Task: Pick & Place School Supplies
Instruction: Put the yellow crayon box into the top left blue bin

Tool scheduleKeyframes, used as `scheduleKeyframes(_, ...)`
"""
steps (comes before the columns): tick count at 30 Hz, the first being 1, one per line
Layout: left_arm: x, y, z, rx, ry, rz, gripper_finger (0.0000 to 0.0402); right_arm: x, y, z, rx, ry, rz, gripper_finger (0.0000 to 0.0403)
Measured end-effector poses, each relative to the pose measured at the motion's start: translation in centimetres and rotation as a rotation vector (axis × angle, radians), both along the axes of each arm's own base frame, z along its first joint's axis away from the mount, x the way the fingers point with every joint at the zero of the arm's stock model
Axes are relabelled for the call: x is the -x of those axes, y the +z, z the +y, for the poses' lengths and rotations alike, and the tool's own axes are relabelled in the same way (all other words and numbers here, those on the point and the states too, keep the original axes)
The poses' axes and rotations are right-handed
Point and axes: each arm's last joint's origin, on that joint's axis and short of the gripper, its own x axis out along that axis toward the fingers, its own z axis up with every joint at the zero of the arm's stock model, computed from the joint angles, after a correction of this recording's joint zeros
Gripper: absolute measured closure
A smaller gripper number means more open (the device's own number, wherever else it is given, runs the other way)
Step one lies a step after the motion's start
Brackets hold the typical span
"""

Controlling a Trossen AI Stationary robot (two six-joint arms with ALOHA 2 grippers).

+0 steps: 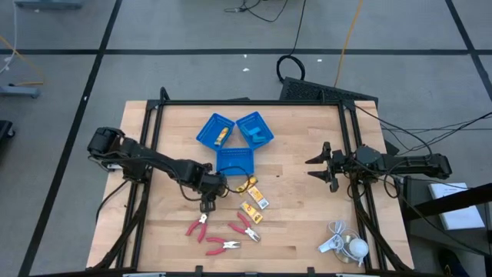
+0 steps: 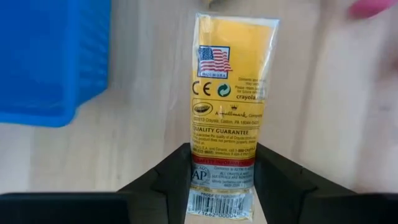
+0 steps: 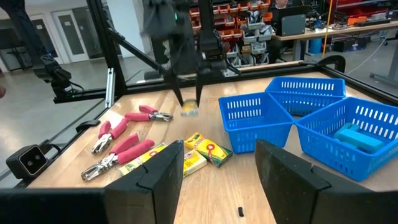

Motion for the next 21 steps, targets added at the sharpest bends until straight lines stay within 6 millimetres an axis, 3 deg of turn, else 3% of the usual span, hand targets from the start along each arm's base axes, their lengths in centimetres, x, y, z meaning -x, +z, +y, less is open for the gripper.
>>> scheduleKeyframes(12,0.2,6.0,0.3,0.059,-0.001,-0.386,0.0261,0.0,0.0,0.0,0.000,0.000,0.000,0.0213)
scheduleKeyframes(21,-0.5,8.9,0.6,-0.129,-0.034,-0.663,0.0261,0.0,0.0,0.0,0.000,0.000,0.000,0.0212)
